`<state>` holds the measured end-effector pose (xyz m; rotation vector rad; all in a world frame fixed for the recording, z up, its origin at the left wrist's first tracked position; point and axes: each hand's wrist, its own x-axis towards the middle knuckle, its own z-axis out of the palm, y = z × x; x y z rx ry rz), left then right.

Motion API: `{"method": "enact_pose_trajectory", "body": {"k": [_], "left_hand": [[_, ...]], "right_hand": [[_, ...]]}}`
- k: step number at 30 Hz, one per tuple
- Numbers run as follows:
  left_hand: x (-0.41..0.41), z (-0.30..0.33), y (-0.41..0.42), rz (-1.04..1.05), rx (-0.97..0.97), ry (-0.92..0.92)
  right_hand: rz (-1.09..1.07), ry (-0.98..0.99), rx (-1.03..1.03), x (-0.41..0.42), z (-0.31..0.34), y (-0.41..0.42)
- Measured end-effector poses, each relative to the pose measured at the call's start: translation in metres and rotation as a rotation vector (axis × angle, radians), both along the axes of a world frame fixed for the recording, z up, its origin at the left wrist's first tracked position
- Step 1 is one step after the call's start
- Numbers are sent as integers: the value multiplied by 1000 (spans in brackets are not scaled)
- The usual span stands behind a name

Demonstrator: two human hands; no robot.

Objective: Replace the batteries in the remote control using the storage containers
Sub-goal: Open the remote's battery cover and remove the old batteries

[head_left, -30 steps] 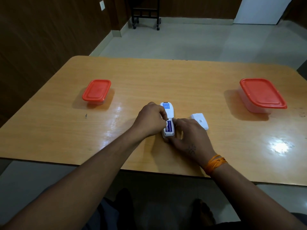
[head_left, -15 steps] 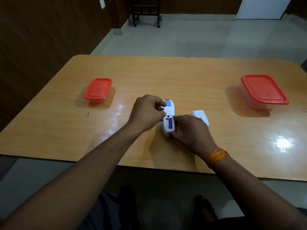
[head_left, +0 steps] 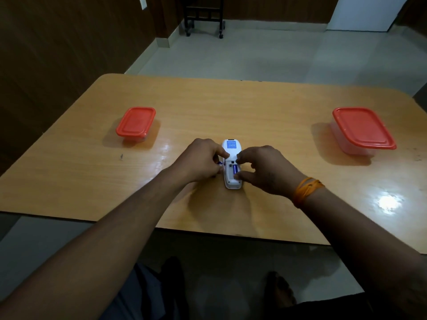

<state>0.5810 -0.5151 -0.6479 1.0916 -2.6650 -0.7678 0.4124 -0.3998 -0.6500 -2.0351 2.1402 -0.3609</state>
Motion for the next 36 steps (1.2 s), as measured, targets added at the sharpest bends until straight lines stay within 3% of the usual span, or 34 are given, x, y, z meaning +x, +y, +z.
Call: {"method": "enact_pose_trajectory", "body": {"k": [8, 19, 30, 36], "left_hand": [[-5, -4, -2, -14, -14, -4], [-8, -3, -1, -29, 3, 3], [-6, -5, -7, -20, 49, 35], [-5, 0, -9, -54, 70, 13]], "right_hand": [[220, 352, 184, 6, 31, -19], [352, 452, 243, 19, 53, -36], [268, 315, 8, 10, 28, -16], [293, 73, -69, 7, 8, -4]]}}
